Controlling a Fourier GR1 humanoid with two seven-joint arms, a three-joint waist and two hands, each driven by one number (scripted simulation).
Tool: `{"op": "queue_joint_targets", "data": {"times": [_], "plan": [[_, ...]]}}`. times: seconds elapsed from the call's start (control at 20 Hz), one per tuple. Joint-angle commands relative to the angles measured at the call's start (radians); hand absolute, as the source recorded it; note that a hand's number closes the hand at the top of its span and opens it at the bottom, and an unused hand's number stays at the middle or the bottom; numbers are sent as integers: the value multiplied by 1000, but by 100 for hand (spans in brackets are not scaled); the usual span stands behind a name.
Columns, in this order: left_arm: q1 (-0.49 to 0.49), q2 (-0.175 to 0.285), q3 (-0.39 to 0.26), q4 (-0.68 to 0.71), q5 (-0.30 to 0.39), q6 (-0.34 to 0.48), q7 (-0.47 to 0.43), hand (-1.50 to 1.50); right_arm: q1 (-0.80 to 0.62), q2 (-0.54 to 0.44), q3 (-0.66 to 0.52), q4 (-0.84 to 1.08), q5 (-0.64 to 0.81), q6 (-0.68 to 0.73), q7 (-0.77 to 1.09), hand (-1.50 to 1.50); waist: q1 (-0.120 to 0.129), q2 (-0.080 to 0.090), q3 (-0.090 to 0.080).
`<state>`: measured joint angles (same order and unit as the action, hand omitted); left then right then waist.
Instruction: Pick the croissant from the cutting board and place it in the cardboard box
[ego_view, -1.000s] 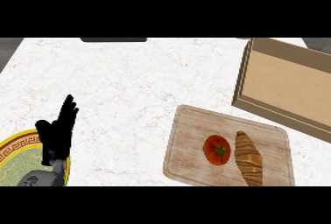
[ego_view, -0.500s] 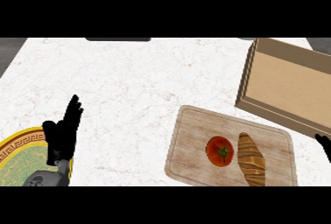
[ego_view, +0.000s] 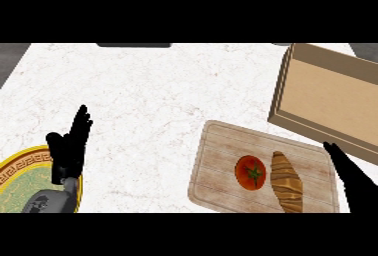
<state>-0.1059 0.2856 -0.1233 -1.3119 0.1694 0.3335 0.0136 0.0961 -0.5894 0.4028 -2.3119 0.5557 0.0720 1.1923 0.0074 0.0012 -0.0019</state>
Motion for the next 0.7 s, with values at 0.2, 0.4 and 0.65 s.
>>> {"op": "queue_joint_targets", "data": {"times": [0.2, 0.4, 0.65], "plan": [[20, -2, 12, -14, 0, -16, -1, 0, -83, 93, 54, -4, 72, 129, 289, -150, -2, -4, -1], [6, 20, 25, -34, -1, -24, 31, 0, -73, 130, 53, 12, 94, 146, 291, -150, -5, -4, 0], [-20, 25, 46, 4, 6, -43, 40, 0, -141, 219, 41, 130, 127, 158, 282, -150, -1, 1, 0]]}}
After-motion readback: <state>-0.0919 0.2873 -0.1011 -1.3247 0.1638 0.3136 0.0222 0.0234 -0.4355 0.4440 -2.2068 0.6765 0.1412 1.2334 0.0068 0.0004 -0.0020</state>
